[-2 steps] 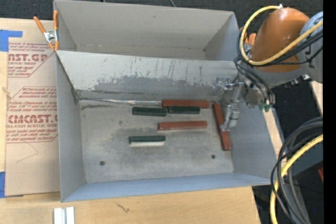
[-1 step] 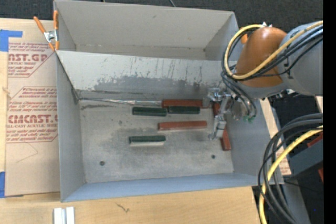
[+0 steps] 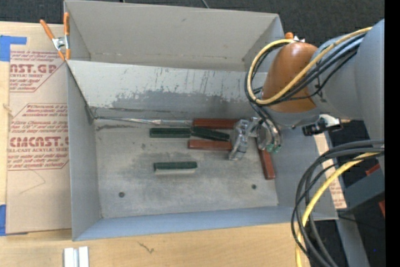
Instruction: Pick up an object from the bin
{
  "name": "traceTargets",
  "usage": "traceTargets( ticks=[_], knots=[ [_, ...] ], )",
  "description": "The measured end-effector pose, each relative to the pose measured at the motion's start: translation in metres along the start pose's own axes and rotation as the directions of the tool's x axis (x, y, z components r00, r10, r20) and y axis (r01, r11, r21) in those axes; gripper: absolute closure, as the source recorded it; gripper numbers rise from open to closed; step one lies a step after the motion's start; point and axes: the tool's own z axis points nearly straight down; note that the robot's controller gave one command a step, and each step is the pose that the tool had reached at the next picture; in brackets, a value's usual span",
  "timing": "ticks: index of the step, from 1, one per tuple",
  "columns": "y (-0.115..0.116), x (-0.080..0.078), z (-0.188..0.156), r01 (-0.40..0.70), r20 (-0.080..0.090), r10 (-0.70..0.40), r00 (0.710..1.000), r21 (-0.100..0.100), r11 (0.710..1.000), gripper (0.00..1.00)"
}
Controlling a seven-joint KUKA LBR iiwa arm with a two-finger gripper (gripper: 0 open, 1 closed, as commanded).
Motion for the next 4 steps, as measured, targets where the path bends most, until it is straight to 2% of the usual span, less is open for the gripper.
traceTargets(
  ticks=[1, 2, 3, 4],
  knots=[
    [0.0, 0.001, 0.001, 0.0, -0.002, 0.0, 1.0, 0.001, 1.0, 0.0],
    [0.0, 0.001, 0.001, 0.0, -0.001, 0.0, 1.0, 0.001, 1.0, 0.0],
    [0.012, -0.002, 0.001, 0.017, 0.0, -0.017, 1.0, 0.002, 1.0, 0.0],
    [0.027, 0.013, 0.001, -0.391, -0.003, 0.391, 0.92, 0.002, 0.92, 1.0]
  ],
)
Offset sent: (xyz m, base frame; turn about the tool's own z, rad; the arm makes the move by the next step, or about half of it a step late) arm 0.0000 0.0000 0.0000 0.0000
